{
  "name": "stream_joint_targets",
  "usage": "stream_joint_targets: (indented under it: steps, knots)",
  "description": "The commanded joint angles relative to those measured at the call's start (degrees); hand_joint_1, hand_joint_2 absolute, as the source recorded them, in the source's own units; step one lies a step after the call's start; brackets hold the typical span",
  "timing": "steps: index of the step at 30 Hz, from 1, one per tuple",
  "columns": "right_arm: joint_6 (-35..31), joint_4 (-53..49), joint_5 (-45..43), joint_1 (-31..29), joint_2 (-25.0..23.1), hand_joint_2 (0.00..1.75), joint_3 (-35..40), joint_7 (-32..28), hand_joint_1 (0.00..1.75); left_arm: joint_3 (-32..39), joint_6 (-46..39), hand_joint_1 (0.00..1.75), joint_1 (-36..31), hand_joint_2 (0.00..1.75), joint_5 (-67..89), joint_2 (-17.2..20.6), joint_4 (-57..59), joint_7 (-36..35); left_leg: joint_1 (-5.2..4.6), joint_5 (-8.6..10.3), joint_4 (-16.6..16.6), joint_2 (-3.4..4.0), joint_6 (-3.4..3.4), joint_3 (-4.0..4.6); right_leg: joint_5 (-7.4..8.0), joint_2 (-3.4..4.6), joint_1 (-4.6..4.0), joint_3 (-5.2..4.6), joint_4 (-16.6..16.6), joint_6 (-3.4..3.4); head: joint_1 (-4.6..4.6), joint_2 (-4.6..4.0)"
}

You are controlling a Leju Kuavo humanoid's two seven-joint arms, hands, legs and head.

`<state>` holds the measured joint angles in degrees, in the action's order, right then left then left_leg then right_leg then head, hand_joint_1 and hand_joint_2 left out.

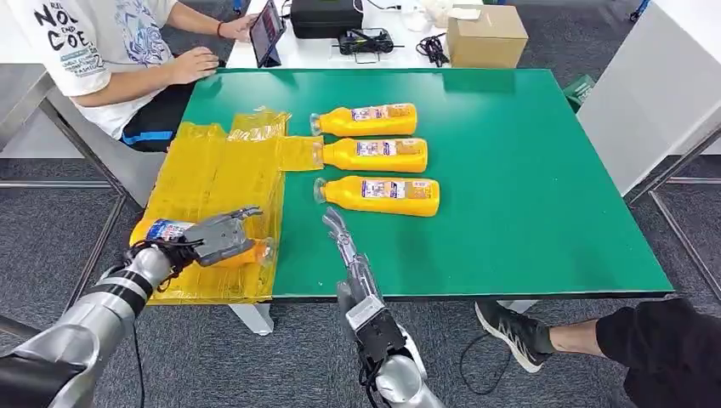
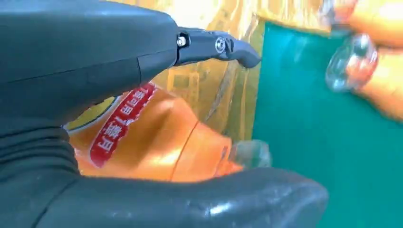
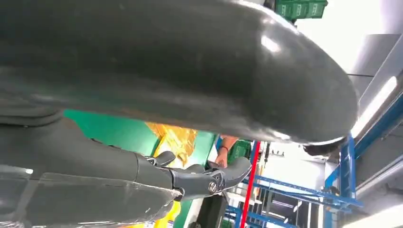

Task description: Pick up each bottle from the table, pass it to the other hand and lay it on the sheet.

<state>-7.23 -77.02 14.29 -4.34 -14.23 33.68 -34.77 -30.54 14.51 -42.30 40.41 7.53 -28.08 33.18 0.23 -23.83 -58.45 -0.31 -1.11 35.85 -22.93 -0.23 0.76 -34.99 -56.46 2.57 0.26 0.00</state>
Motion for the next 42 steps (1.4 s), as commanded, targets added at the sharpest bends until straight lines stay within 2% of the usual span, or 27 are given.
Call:
stream_joint_targets:
  steps: [1,2,3,4,7,11,16,17,20,25,27,28,31,32,33,34,39,42]
  knots:
    - [-1.28,1.17,1.29,-0.03,0.81,0.00,0.86,1.38,0.00,12.36,-29.58,0.00,5.71,0.00,0.07,-10.35,-8.70,-5.06,0.02,-0.05,0.03,-0.25,0.01,-0.14,-0.12,-0.25,-0.03,0.21,0.06,-0.04,0.00,0.00]
    - [-1.75,1.09,1.64,0.18,0.74,0.00,0.95,1.74,0.00,15.31,-30.12,0.00,6.48,0.00,-2.12,-11.71,-10.35,-5.42,0.03,-0.10,0.01,-0.27,0.01,-0.19,-0.17,-0.28,-0.04,0.28,0.06,-0.06,0.02,0.00]
    - [-2.44,1.07,1.99,0.47,0.66,0.00,0.99,2.18,0.00,21.54,-27.01,0.00,7.68,0.00,-9.07,-14.24,-12.81,-5.43,0.04,-0.14,0.01,-0.36,0.01,-0.28,-0.24,-0.36,-0.05,0.41,0.07,-0.07,0.02,0.00]
    - [-2.88,1.12,2.25,0.66,0.66,0.00,1.05,2.42,0.00,24.67,-25.99,0.00,8.38,0.00,-12.71,-15.67,-14.34,-6.26,-0.02,-0.03,0.03,-0.21,-0.01,-0.02,-0.07,-0.17,0.01,0.10,0.07,-0.02,0.02,0.00]
    - [-4.23,1.51,2.50,1.07,0.89,0.00,0.99,2.76,0.00,31.94,-21.66,0.00,8.77,0.00,-24.69,-18.69,-15.55,-8.72,-0.06,-0.04,0.02,-0.14,0.00,0.01,-0.05,-0.11,0.04,0.06,0.06,-0.02,0.00,0.00]
    - [-4.88,2.79,2.39,0.62,0.86,0.00,0.70,2.33,0.00,31.11,-24.17,0.00,8.10,0.00,-28.39,-18.22,-14.85,-4.86,-0.01,-0.09,0.02,-0.06,0.03,-0.05,-0.05,-0.04,-0.02,0.10,0.09,-0.06,0.04,0.00]
    - [-7.22,1.87,3.54,-0.08,1.50,0.00,-0.01,1.39,0.00,31.27,-22.82,0.00,8.98,0.00,-32.34,-18.57,-17.80,-3.52,0.01,-0.14,0.03,0.00,0.06,-0.18,-0.10,-0.02,-0.05,0.20,0.09,-0.10,0.00,0.00]
    - [-8.47,0.78,3.73,-0.36,1.98,0.00,-1.10,1.56,0.00,31.05,-22.16,0.00,9.10,1.75,-33.03,-18.54,-18.17,-3.57,0.00,-0.10,0.05,-0.01,0.05,-0.12,-0.08,-0.02,-0.04,0.13,0.09,-0.07,0.02,0.00]
    - [-10.05,-0.90,5.11,-1.94,3.59,0.00,-3.52,3.27,0.00,30.56,-22.07,0.00,9.57,1.75,-33.33,-18.33,-18.67,-3.60,0.00,-0.06,0.02,0.00,0.01,-0.02,-0.04,0.00,-0.02,0.03,0.06,-0.02,0.00,0.00]
    - [-10.13,-0.87,5.13,-1.70,3.42,0.00,-3.44,3.20,0.00,30.55,-22.06,0.00,9.59,1.75,-33.35,-18.29,-18.65,-3.60,0.01,-0.10,0.01,0.02,0.03,-0.09,-0.05,0.02,-0.02,0.12,0.07,-0.05,0.00,0.00]
    - [-12.39,-0.51,6.40,-2.44,3.63,0.00,-5.04,4.65,0.00,30.18,-22.14,0.00,9.82,1.75,-33.24,-18.26,-18.68,-3.53,0.00,-0.12,0.01,0.02,0.05,-0.13,-0.09,0.02,-0.01,0.16,0.06,-0.07,0.00,0.00]
    - [-12.53,-0.06,5.04,-3.80,4.14,1.75,-7.43,6.90,0.00,29.55,-22.62,0.00,10.51,1.75,-32.75,-17.99,-19.16,-3.40,0.02,-0.15,0.02,0.01,0.06,-0.20,-0.11,0.01,-0.03,0.23,0.07,-0.10,0.00,0.00]
    - [-11.03,5.28,2.49,-10.40,7.62,1.75,-16.68,10.84,0.00,28.55,-22.34,0.00,13.64,1.75,-32.47,-18.05,-20.41,-3.82,-0.03,-0.09,0.05,0.03,0.03,-0.19,-0.05,0.03,0.01,0.22,0.10,-0.06,0.00,0.00]
    - [-11.80,8.20,4.36,-12.87,8.95,1.75,-18.78,12.24,0.00,28.13,-21.71,0.00,14.50,1.75,-32.55,-18.18,-20.56,-3.83,-0.06,-0.03,0.08,0.04,0.00,-0.10,0.02,0.04,0.04,0.12,0.13,-0.01,-0.02,0.00]
    - [-11.76,11.47,5.82,-15.43,9.99,1.75,-21.27,12.55,0.00,27.45,-21.84,0.00,15.74,1.75,-32.14,-18.27,-21.25,-3.42,-0.03,-0.11,0.12,0.09,0.01,-0.40,-0.02,0.09,0.01,0.43,0.21,-0.07,-0.02,0.00]
    - [-11.48,14.71,7.96,-17.90,11.12,1.75,-22.71,13.68,0.00,26.94,-21.51,0.00,16.69,1.75,-31.99,-18.30,-21.93,-3.41,-0.04,-0.02,0.08,0.07,-0.01,-0.10,0.05,0.07,0.03,0.13,0.15,0.01,-0.02,0.00]
    - [-10.56,28.94,18.46,-27.86,14.39,1.75,-26.56,18.15,0.00,23.34,-22.05,0.00,21.06,1.75,-27.90,-17.78,-25.17,-3.24,-0.13,-0.05,0.03,0.11,-0.06,-0.20,0.08,0.12,0.10,0.24,0.15,0.08,0.00,0.00]
    - [-9.43,33.06,21.06,-30.53,14.04,1.75,-26.86,19.26,0.00,22.20,-21.11,0.00,22.64,1.75,-26.09,-17.85,-26.53,-3.48,-0.18,-0.04,0.00,0.10,-0.07,-0.13,0.08,0.11,0.17,0.15,0.08,0.11,-0.02,0.00]
